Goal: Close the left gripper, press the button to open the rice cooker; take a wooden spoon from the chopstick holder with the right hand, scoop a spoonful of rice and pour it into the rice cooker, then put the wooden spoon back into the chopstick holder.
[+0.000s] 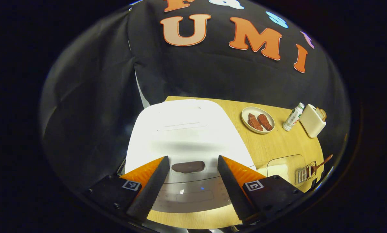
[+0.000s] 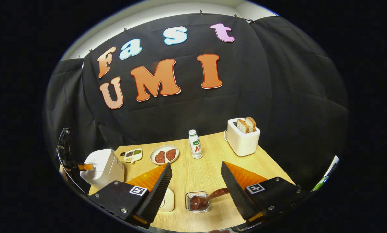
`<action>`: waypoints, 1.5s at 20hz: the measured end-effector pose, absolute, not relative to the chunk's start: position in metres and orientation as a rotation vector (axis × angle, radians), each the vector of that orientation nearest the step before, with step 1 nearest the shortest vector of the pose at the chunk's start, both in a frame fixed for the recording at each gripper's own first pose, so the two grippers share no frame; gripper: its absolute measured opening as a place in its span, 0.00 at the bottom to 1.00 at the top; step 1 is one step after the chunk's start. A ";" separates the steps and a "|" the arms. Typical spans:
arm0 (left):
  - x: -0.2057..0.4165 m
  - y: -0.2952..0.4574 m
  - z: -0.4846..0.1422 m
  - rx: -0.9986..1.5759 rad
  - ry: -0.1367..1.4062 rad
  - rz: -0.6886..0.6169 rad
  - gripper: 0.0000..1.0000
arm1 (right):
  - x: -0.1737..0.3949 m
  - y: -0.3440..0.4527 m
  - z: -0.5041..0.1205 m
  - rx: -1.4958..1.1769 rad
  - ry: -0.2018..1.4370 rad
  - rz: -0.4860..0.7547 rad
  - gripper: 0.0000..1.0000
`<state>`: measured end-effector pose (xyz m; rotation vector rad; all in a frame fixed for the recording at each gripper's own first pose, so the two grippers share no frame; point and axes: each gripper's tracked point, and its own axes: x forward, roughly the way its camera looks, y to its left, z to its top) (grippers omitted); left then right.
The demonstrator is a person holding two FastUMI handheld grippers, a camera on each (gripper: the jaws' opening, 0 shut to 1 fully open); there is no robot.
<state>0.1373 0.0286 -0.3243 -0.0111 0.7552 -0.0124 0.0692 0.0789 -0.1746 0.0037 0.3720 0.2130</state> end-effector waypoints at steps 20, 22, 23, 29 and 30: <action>0.092 0.008 0.047 -0.111 0.036 -0.053 1.00 | 0.066 0.102 0.011 -0.065 0.081 0.228 0.95; 0.080 0.007 0.065 -0.106 0.005 -0.062 1.00 | 0.062 0.099 0.027 -0.066 0.055 0.225 0.95; 0.076 0.009 0.071 -0.097 -0.008 -0.056 1.00 | 0.060 0.096 0.031 -0.066 0.045 0.221 1.00; 0.057 0.017 0.079 -0.082 -0.019 -0.030 1.00 | 0.052 0.080 0.037 -0.090 0.028 0.189 0.95; 0.057 0.019 0.079 -0.083 -0.018 -0.025 1.00 | 0.052 0.079 0.037 -0.087 0.029 0.194 0.95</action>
